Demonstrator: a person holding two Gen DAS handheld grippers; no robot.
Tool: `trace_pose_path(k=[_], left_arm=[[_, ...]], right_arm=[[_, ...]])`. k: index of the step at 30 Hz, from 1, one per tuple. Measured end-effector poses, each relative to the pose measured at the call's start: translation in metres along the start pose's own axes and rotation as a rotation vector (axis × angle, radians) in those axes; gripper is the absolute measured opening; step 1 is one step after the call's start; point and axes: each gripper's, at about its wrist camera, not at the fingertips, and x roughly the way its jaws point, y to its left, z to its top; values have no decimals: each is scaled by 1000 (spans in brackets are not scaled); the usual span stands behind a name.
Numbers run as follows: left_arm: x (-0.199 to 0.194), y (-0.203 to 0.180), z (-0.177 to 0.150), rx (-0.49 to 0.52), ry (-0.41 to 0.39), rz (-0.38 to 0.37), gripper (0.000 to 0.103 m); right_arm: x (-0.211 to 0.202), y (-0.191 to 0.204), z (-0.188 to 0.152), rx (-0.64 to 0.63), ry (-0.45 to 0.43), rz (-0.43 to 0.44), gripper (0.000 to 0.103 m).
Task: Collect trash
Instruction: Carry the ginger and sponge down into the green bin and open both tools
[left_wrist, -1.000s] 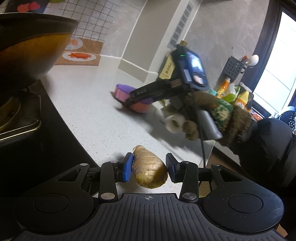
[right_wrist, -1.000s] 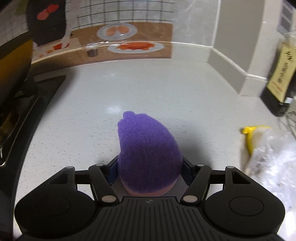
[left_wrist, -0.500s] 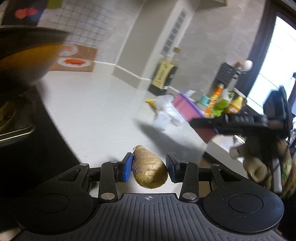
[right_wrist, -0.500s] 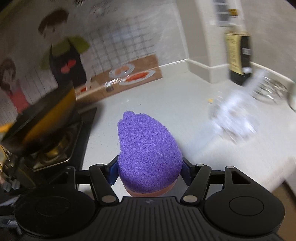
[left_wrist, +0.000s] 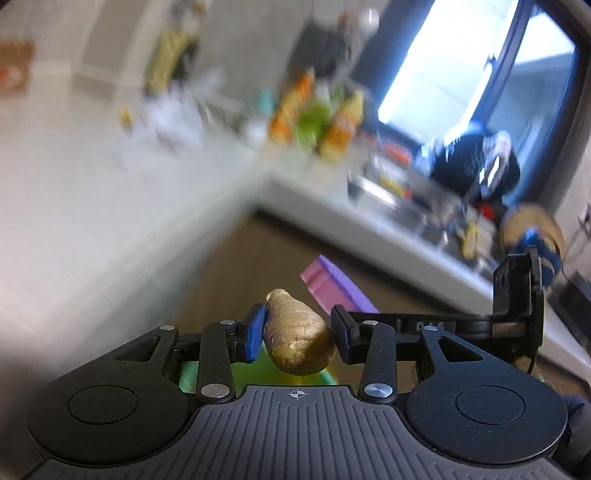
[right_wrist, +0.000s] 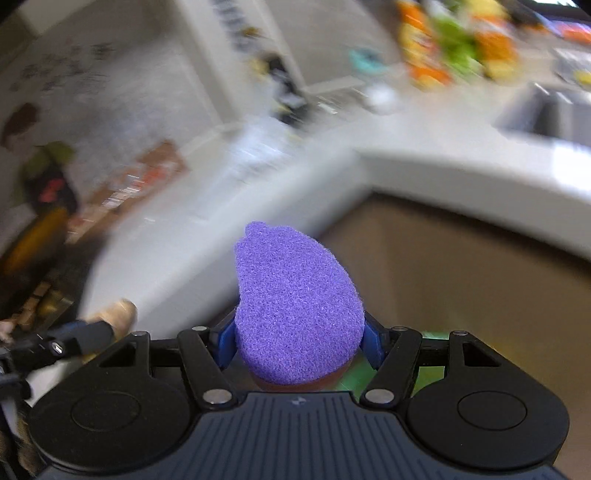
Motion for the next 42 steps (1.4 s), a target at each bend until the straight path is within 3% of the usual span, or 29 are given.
trace_pose_path(k=[5,9,13,17,21,28,31,34,38,42], left_arm=[[90,29,-40,-112,246,-48,44],[162,51,-64,-94,408,47,44],[241,71,-93,-163,600,94,44],[303,82,-122,-180,720,175,44],[333,96,-132,-238,730,196,43],[322,95,-116,-263,628,131,43],[297,81,-91,-229,524,63,43],[264,61,-64,-88,407,36,43],[227,44,-46,67,279,15,43],[217,51,-48,-16,220,-138,43]], right_arm=[[15,-53,-49,37,64,-173,65],[31,-76,-68,24,94,-252,65],[45,-89,-78,-9,128,-289,65],[57,-105,-75,18,150,-291,65],[73,-117,-79,43,177,-301,65],[117,-144,-95,122,362,-322,65],[138,-144,-96,114,423,-325,65],[162,-142,-94,94,464,-335,66],[202,-152,-93,223,538,-259,66],[225,-168,-99,342,608,-200,66]])
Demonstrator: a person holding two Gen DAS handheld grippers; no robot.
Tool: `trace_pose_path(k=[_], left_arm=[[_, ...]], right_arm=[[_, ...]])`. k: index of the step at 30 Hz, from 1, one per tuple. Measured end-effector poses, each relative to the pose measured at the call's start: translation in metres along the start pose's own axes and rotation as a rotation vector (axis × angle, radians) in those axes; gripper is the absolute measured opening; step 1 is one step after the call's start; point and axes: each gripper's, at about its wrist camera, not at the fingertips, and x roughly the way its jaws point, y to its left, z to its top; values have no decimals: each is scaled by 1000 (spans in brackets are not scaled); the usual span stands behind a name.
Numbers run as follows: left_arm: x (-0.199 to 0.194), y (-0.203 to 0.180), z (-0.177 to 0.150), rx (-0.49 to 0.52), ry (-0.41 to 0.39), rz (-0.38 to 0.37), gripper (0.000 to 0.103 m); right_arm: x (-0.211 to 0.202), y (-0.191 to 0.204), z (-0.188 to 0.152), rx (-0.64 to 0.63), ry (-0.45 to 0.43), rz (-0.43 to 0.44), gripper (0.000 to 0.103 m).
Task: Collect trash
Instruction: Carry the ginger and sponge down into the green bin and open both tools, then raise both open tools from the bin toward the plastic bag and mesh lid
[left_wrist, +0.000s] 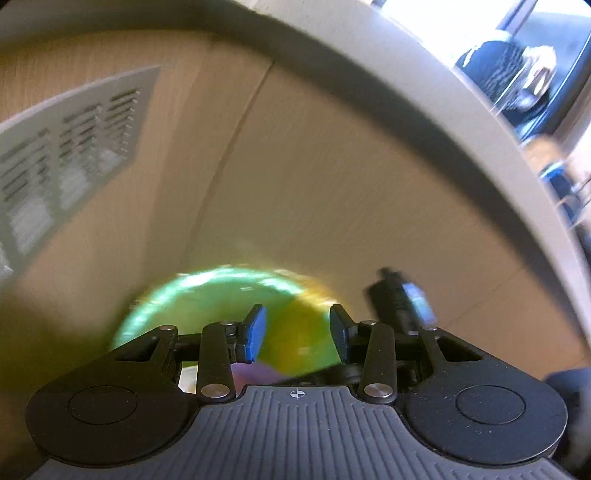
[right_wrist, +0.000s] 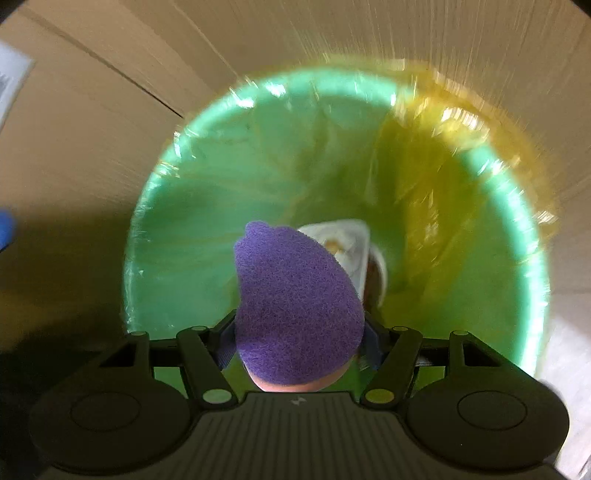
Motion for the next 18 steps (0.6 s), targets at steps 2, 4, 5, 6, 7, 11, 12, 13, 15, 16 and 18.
trace_pose_path(k=[2,4,5,6,7,11,12,13,15,16,18], left_arm=[[1,0,0,11,-11,21,43],[0,4,1,4,-17,31,43],[-1,5,1,0,-20,35,43],[-2,6,1,-1,-25,39,43],[2,7,0,1,-27,43,43],[-1,4,-2,34,-29,61,43],[-1,3,-3,43,-28,65,43],[-2,1,-4,53,-29,69,43],[-2,1,-4,59,-26,72,43],[0,2,-4,57,-24,73,43],[0,2,-5,49,-24,74,43]], right_arm=[[-1,-7,2,32,1,33,66],[-5,-14,4,73,-15,66,67],[-7,-18,5,92,-19,91,67],[-9,-20,5,107,-18,110,68],[-9,-22,5,122,-10,128,72],[1,-26,5,171,58,191,72],[4,-28,4,192,75,219,72],[7,-28,4,206,88,226,72],[11,-25,1,199,86,158,72],[13,-23,1,186,80,125,72],[12,-20,0,146,66,81,72]])
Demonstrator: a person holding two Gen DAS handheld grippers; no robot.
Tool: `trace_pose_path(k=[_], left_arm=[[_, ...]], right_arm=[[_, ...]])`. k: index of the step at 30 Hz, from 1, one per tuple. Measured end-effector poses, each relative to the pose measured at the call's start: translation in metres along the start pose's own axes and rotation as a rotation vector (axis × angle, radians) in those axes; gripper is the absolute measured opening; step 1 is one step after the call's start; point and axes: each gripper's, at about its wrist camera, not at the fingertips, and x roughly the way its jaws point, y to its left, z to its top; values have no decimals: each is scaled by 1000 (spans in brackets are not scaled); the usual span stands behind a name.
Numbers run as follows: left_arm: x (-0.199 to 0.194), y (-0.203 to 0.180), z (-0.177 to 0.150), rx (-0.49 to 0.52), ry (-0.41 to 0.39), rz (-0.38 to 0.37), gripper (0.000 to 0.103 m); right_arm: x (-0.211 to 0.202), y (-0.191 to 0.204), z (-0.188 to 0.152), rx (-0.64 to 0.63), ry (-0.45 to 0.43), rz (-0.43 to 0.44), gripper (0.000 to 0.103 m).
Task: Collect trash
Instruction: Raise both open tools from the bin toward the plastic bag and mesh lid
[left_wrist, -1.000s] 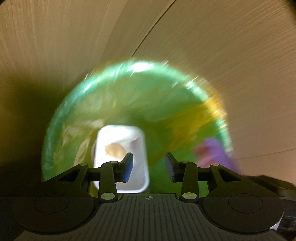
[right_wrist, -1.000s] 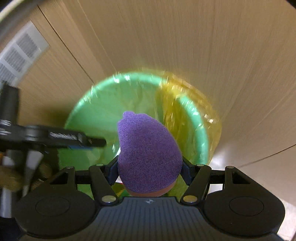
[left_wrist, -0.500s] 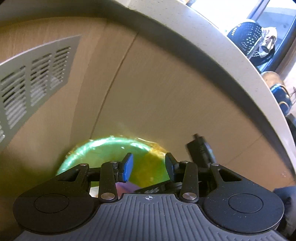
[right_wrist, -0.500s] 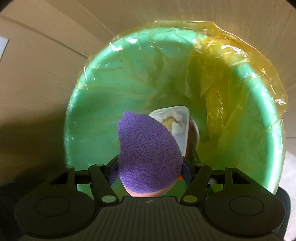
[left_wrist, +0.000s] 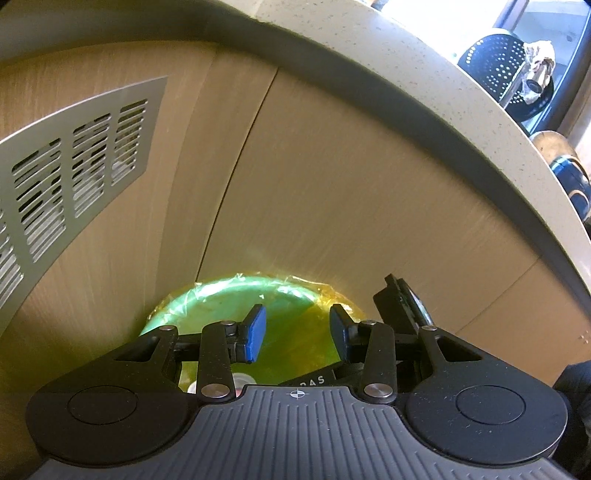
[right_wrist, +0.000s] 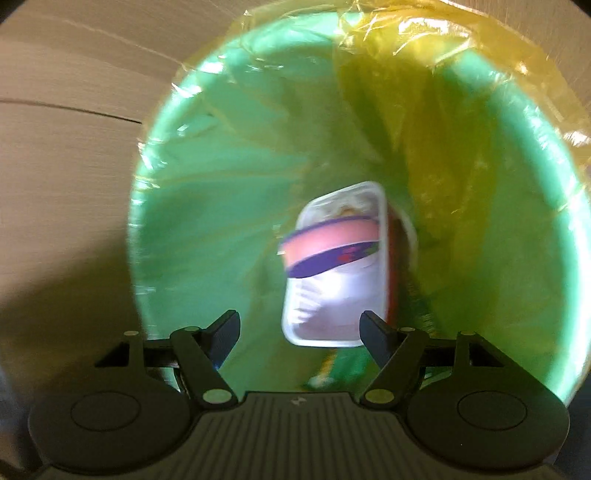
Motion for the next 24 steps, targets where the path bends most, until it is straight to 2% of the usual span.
trace_pose_path(k=[3,5,6,9,12,14,17,20,24], left_arm=[[-3,2,0,-21,-13,-10,42],[-10,-2,3,2,-41,22,42],[-17,-5,6,7,-51,27,42],[-48,-18,20,0,-76,-33,42],[-95,-43,42,63,-172,-20,42],[-129,-55,59,57,-243,16,42],[-178,-66,81,46,-302,92,42],[-216,-71,95,60,-309,218,42],[-253,-56,118,-19,-268,279,42]], right_arm=[[-17,5,0,-48,-63,-58,72],[-37,15,-8,-86,-145,-114,72],[-50,19,-11,-105,-182,-117,71],[-94,41,-32,-189,-295,-84,72],[-149,71,-59,-314,-443,-76,72],[-184,93,-78,-403,-563,-114,72],[-225,124,-96,-507,-716,-193,72],[-260,157,-98,-582,-824,-224,72],[-291,212,-89,-662,-915,-201,72]])
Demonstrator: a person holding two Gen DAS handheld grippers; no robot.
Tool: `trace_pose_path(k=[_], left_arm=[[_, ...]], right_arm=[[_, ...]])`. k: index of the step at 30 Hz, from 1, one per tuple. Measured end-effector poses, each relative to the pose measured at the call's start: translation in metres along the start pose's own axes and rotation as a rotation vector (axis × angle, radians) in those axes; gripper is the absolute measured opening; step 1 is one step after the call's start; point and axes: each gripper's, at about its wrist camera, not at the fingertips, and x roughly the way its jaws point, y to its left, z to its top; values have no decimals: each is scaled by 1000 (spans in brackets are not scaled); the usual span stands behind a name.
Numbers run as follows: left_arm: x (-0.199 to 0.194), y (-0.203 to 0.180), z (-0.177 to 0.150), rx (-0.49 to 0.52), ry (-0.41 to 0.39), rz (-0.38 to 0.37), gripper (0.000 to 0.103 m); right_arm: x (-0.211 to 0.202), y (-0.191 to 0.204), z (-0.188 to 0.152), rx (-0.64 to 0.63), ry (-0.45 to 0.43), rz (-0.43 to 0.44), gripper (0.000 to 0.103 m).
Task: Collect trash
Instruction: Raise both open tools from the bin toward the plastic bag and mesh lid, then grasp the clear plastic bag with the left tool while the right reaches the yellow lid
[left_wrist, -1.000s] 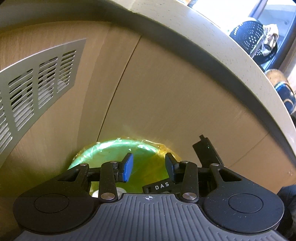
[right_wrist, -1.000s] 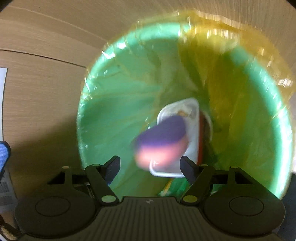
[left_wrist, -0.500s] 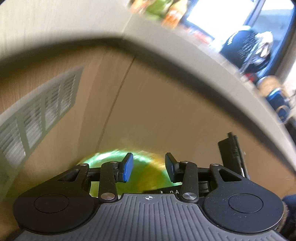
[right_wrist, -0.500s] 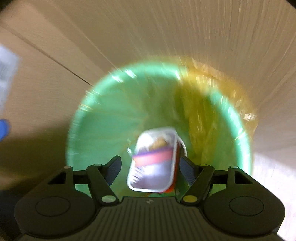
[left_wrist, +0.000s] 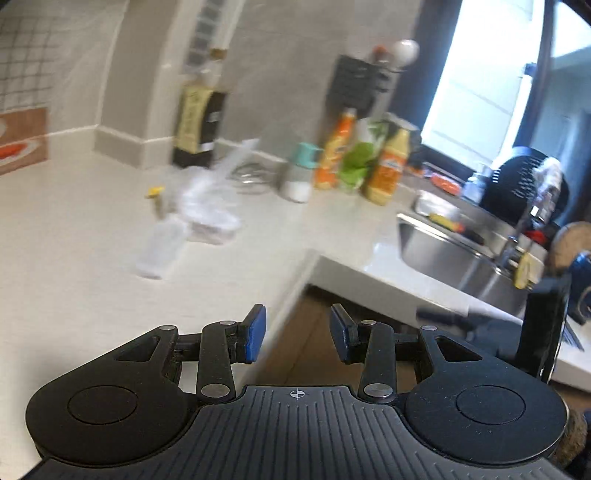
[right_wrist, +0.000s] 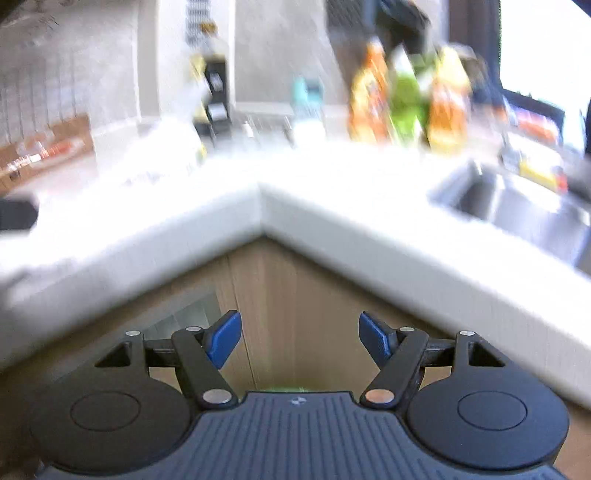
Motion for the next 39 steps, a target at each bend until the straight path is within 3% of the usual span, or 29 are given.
trace_pose_path(k=[5,8,10,16,20,21,22,23,24,25,28,35,38,39], left_arm=[[-25,50,36,-105,-9,109,42],[-34,75,50,-112,-58,212,42],[-38,91,54,-141,-70,259,42],[-48,121,54,-196,-53,257,42],[-53,129,48,-199,-31,260,42],[-53,131,47,-204,-28,261,42],[-52,132,46,-207,-25,262,42],[-51,133,46,-209,-24,263,42],[-50,134,45,-211,-22,265,42],[-49,135,45,-213,-20,265,42],[-44,136,47,-223,-16,258,42],[-32,135,48,-231,-11,242,42],[-29,143,47,-272,-14,260,42],[-28,147,47,-287,-13,267,42]], right_arm=[[15,44,69,-23,-61,118,72],[42,76,94,-12,-19,218,74],[70,100,113,-7,52,282,76],[145,161,146,-85,132,176,75],[174,180,145,-96,199,176,75],[177,184,144,-97,205,172,73],[177,186,141,-96,207,173,63],[174,188,138,-94,212,186,52],[173,190,136,-98,226,206,33],[170,192,134,-110,241,229,23],[148,197,125,-133,252,304,14],[100,204,102,-126,361,625,15],[87,198,106,-118,344,658,33],[82,193,110,-116,308,647,46]])
